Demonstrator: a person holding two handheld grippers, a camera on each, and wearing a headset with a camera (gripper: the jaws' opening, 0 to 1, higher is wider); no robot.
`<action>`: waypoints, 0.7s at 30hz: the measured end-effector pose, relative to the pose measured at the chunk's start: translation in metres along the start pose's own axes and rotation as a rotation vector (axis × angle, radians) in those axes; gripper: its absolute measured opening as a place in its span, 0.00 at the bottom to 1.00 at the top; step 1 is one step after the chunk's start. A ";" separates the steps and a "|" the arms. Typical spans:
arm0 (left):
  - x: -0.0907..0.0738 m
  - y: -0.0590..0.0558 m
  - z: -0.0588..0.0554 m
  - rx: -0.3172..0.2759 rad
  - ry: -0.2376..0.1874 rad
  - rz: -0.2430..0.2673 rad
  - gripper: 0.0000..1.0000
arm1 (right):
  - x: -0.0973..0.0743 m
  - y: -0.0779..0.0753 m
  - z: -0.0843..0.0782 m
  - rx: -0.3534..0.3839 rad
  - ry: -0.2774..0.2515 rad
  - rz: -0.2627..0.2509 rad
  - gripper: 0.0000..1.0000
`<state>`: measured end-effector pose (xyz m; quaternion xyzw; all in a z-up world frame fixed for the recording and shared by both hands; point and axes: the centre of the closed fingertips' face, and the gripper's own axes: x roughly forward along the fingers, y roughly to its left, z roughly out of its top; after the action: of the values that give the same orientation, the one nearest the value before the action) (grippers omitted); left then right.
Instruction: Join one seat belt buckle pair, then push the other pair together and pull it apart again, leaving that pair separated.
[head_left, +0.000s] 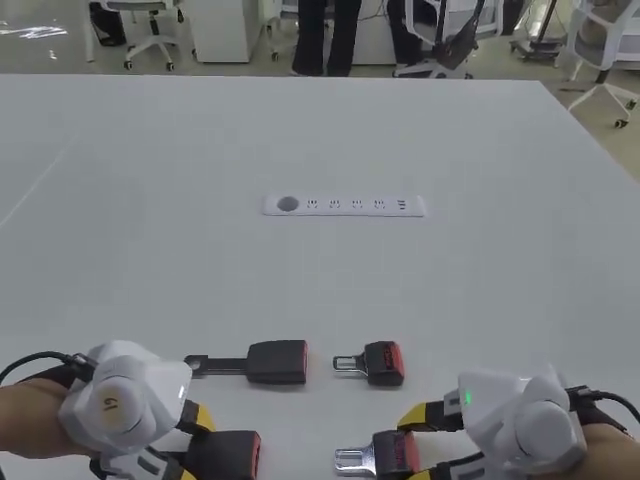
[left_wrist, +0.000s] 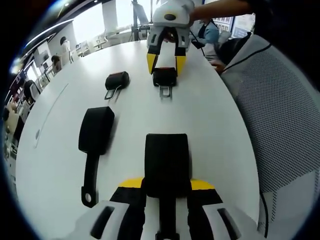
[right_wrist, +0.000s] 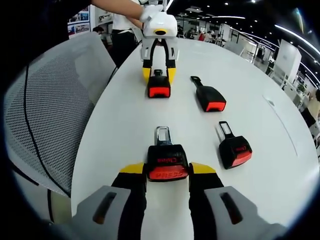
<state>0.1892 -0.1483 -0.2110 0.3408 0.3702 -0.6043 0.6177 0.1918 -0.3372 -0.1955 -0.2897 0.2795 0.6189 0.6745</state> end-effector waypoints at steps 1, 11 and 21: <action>0.000 0.000 0.000 0.000 0.001 0.000 0.33 | 0.001 0.000 0.000 0.001 -0.001 0.002 0.31; 0.000 0.000 -0.001 -0.005 0.022 -0.006 0.33 | 0.012 0.004 0.011 0.005 -0.012 0.007 0.31; 0.001 0.000 -0.001 -0.002 0.042 -0.011 0.33 | 0.021 0.004 0.024 0.005 -0.023 0.008 0.31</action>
<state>0.1895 -0.1477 -0.2129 0.3505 0.3857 -0.6000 0.6069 0.1894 -0.3051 -0.1954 -0.2797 0.2746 0.6241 0.6759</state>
